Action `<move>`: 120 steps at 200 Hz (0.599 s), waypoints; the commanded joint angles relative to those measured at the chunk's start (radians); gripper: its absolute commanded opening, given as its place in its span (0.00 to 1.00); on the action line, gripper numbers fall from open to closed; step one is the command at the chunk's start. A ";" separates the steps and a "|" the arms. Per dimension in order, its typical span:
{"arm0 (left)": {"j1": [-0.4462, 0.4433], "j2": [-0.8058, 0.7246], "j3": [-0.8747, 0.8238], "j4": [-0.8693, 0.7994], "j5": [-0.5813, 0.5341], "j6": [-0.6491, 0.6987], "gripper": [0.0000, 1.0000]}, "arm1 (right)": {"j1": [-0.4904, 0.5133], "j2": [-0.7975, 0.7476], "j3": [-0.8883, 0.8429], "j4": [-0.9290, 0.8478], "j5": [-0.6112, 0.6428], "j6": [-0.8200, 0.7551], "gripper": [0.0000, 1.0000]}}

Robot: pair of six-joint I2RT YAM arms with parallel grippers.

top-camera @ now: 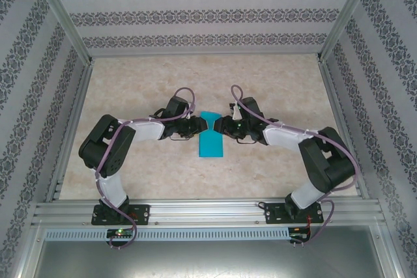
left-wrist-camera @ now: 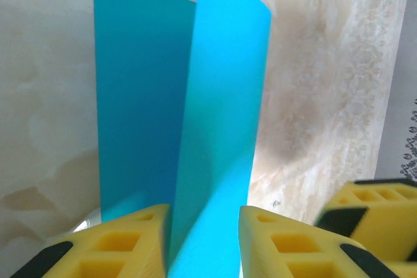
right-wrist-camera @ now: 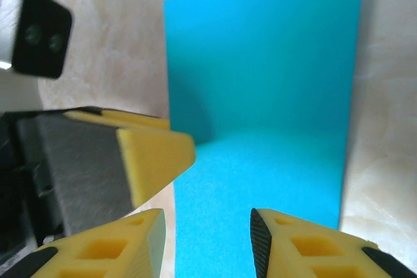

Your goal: Fold a paper plane with a square sheet of paper (pick it up from the middle)

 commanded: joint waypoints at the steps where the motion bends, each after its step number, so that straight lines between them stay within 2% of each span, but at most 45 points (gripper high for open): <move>1: 0.010 -0.027 -0.012 0.046 0.035 -0.028 0.32 | 0.054 -0.071 -0.038 -0.012 0.086 -0.124 0.42; 40: 0.011 -0.023 -0.006 0.066 0.061 -0.053 0.27 | 0.233 -0.162 -0.081 -0.038 0.368 -0.325 0.43; 76: 0.013 -0.023 -0.003 0.095 0.093 -0.091 0.25 | 0.342 -0.196 -0.141 0.017 0.533 -0.445 0.46; 86: 0.013 -0.027 0.003 0.075 0.088 -0.086 0.28 | 0.366 -0.198 -0.151 0.029 0.564 -0.473 0.46; 94: 0.013 -0.028 0.015 0.030 0.074 -0.069 0.35 | 0.381 -0.199 -0.154 0.037 0.586 -0.482 0.46; 120: 0.013 -0.047 0.006 -0.009 0.037 -0.037 0.38 | 0.393 -0.202 -0.161 0.053 0.625 -0.482 0.46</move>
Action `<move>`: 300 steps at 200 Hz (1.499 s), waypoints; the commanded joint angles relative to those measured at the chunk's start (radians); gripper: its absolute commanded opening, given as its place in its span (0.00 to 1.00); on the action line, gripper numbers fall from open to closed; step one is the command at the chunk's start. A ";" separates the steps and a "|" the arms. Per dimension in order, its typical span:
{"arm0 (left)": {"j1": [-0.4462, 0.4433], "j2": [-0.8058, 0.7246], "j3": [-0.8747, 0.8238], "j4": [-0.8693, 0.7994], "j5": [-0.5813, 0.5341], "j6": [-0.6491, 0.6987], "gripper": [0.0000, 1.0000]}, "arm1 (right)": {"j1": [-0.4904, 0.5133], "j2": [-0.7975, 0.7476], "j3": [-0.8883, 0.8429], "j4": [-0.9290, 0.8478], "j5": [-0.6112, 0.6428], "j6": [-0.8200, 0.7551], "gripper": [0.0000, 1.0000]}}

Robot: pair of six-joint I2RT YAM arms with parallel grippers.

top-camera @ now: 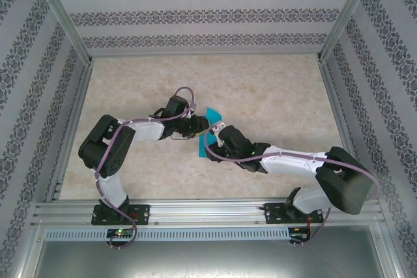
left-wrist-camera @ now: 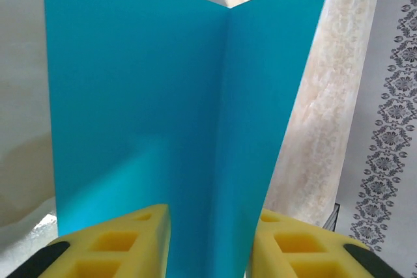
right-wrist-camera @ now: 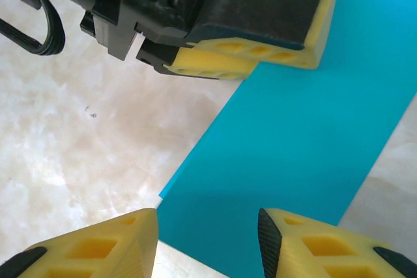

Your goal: Fold a paper plane with a square sheet of paper (pick it up from the middle)

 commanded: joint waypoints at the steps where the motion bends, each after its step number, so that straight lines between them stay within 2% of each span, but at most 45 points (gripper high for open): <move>1: 0.013 -0.045 0.006 -0.038 -0.025 0.026 0.38 | 0.010 -0.022 -0.012 0.048 0.116 -0.054 0.46; 44: 0.013 -0.028 0.006 -0.005 0.024 0.005 0.35 | 0.013 -0.045 -0.033 0.087 0.097 -0.080 0.47; 94: 0.013 -0.027 0.021 0.007 0.049 -0.035 0.22 | 0.090 -0.032 -0.005 0.051 0.099 -0.183 0.48; 122: 0.013 -0.029 0.020 0.011 0.046 -0.050 0.20 | 0.147 -0.005 0.015 0.047 0.134 -0.229 0.48; 152: 0.013 -0.032 0.019 0.021 0.051 -0.060 0.19 | 0.196 0.027 0.045 0.021 0.229 -0.280 0.50; 187: 0.013 -0.031 0.018 0.021 0.052 -0.064 0.19 | 0.221 0.112 0.102 -0.027 0.327 -0.305 0.50; 224: 0.013 -0.035 0.017 0.023 0.054 -0.066 0.19 | 0.238 0.169 0.132 -0.037 0.365 -0.310 0.47; 260: 0.012 -0.035 0.020 0.016 0.054 -0.059 0.19 | 0.243 0.172 0.134 -0.046 0.414 -0.311 0.36; 300: 0.012 -0.044 0.025 0.005 0.053 -0.051 0.19 | 0.243 0.146 0.120 -0.038 0.440 -0.311 0.10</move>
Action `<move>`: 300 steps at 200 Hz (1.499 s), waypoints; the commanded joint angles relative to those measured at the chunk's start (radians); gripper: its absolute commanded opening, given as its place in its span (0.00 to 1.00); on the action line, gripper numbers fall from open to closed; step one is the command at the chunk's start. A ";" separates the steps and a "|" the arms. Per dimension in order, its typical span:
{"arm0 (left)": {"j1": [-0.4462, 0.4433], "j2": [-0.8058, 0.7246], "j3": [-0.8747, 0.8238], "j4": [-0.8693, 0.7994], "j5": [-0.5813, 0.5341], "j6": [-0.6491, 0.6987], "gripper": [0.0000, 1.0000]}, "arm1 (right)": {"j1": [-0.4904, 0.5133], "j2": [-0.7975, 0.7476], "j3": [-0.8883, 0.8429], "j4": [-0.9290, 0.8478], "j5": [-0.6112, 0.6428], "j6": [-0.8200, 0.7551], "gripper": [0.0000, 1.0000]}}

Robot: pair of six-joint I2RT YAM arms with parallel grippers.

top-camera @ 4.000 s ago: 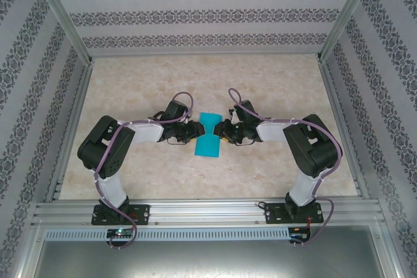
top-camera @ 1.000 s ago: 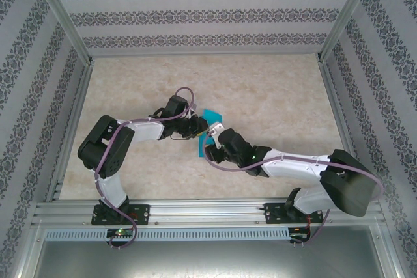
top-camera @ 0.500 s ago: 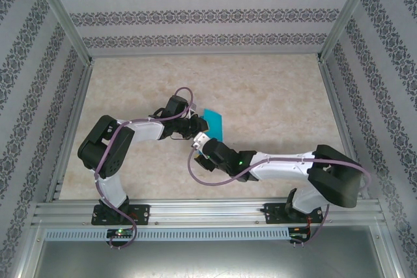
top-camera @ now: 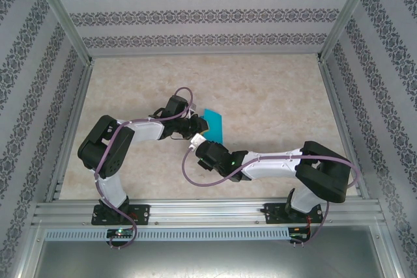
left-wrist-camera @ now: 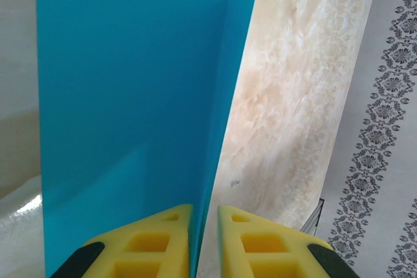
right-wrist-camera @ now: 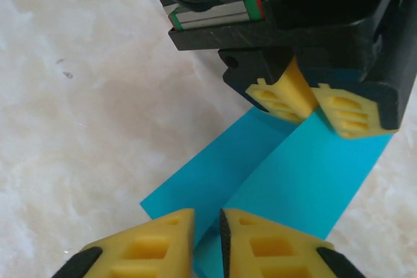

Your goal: Fold a paper plane with a square sheet of paper (pick it up from the middle)

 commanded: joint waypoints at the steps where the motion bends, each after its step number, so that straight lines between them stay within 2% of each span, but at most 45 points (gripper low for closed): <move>1: 0.013 -0.035 0.024 0.014 0.020 0.007 0.20 | 0.011 -0.026 0.006 -0.006 0.054 -0.004 0.09; 20: 0.012 -0.048 0.025 -0.002 0.013 0.022 0.21 | 0.011 -0.031 0.010 -0.016 0.062 0.003 0.00; 70: 0.013 -0.100 0.029 -0.096 -0.047 0.082 0.27 | -0.014 -0.070 0.012 -0.017 -0.012 0.068 0.00; 95: 0.013 -0.132 0.029 -0.154 -0.105 0.107 0.33 | -0.065 -0.125 -0.014 0.006 -0.154 0.155 0.00; 126: 0.016 -0.173 0.014 -0.199 -0.179 0.124 0.50 | -0.087 -0.176 -0.031 0.033 -0.257 0.241 0.00; 150: 0.015 -0.147 0.005 -0.144 -0.130 0.095 0.52 | -0.091 -0.182 -0.054 0.076 -0.287 0.265 0.00; 179: 0.013 -0.103 -0.010 -0.040 -0.063 0.034 0.54 | -0.094 -0.169 -0.061 0.079 -0.262 0.244 0.00; 200: 0.009 -0.080 -0.001 -0.010 -0.036 0.021 0.49 | -0.096 -0.172 -0.068 0.082 -0.236 0.233 0.00; 232: -0.001 -0.048 0.032 -0.024 -0.030 0.028 0.32 | -0.097 -0.186 -0.062 0.031 -0.180 0.205 0.00; 243: -0.004 -0.036 0.042 -0.022 -0.026 0.027 0.25 | -0.099 -0.200 -0.064 0.011 -0.162 0.193 0.09; 258: -0.007 -0.016 0.063 -0.025 -0.018 0.028 0.15 | -0.105 -0.225 -0.062 -0.033 -0.173 0.179 0.10; 268: -0.009 0.000 0.080 -0.033 -0.014 0.027 0.09 | -0.116 -0.238 -0.057 -0.070 -0.178 0.179 0.16; 280: -0.012 0.013 0.101 -0.045 -0.011 0.027 0.08 | -0.128 -0.258 -0.062 -0.094 -0.190 0.174 0.30; 300: -0.016 0.018 0.119 -0.057 -0.011 0.026 0.06 | -0.137 -0.312 -0.087 -0.090 -0.200 0.172 0.44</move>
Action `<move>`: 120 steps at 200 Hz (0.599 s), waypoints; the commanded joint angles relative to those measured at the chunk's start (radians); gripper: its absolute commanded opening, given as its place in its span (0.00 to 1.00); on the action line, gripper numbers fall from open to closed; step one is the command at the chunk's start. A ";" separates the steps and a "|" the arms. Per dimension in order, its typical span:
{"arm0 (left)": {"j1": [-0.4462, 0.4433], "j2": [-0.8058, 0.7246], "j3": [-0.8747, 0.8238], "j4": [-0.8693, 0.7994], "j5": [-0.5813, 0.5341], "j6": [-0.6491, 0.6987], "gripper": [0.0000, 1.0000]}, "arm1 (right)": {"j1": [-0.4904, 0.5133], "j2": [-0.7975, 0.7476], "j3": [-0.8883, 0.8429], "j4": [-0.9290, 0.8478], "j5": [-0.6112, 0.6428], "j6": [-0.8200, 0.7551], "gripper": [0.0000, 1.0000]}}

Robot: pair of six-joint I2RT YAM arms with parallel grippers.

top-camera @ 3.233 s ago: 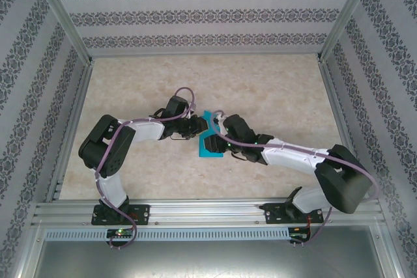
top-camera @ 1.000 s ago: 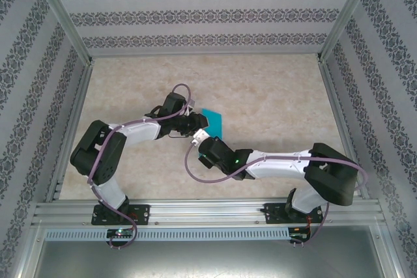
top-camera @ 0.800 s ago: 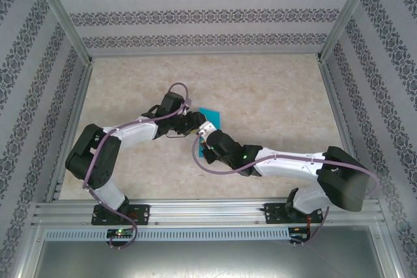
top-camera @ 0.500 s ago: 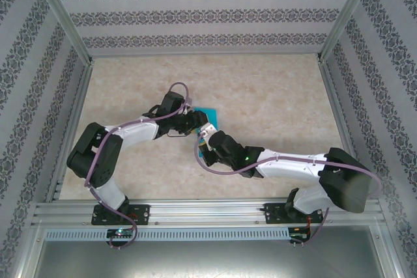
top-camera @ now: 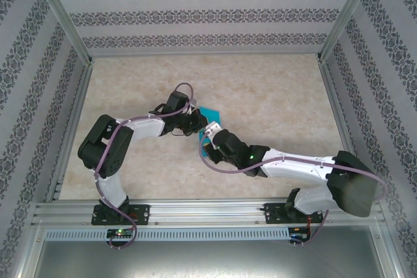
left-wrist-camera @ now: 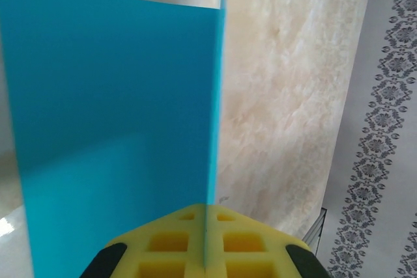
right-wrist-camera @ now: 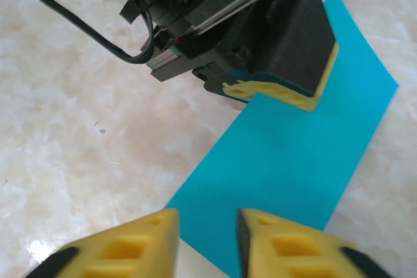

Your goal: Fold a paper plane with a square sheet of paper (pick it up from the middle)

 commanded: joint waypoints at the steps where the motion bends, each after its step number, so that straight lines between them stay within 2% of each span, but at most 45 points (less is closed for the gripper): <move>1: -0.014 0.009 0.042 -0.002 0.018 0.000 0.06 | -0.013 -0.067 -0.034 -0.034 0.007 -0.017 0.44; 22: -0.015 0.006 0.048 -0.011 0.018 -0.001 0.06 | -0.017 -0.114 -0.057 -0.002 -0.015 -0.032 0.53; 41: -0.015 0.003 0.052 -0.024 0.018 -0.002 0.06 | 0.002 -0.067 -0.017 -0.038 -0.034 -0.087 0.57; 66: -0.017 0.000 0.056 -0.027 0.018 -0.002 0.07 | 0.078 0.073 0.083 -0.092 0.095 -0.169 0.59; 93: -0.018 -0.003 0.056 -0.036 0.017 0.001 0.07 | 0.103 0.159 0.125 -0.078 0.288 -0.190 0.61; 120: -0.017 0.000 0.056 -0.036 0.018 0.001 0.07 | 0.103 0.172 0.127 -0.055 0.321 -0.215 0.58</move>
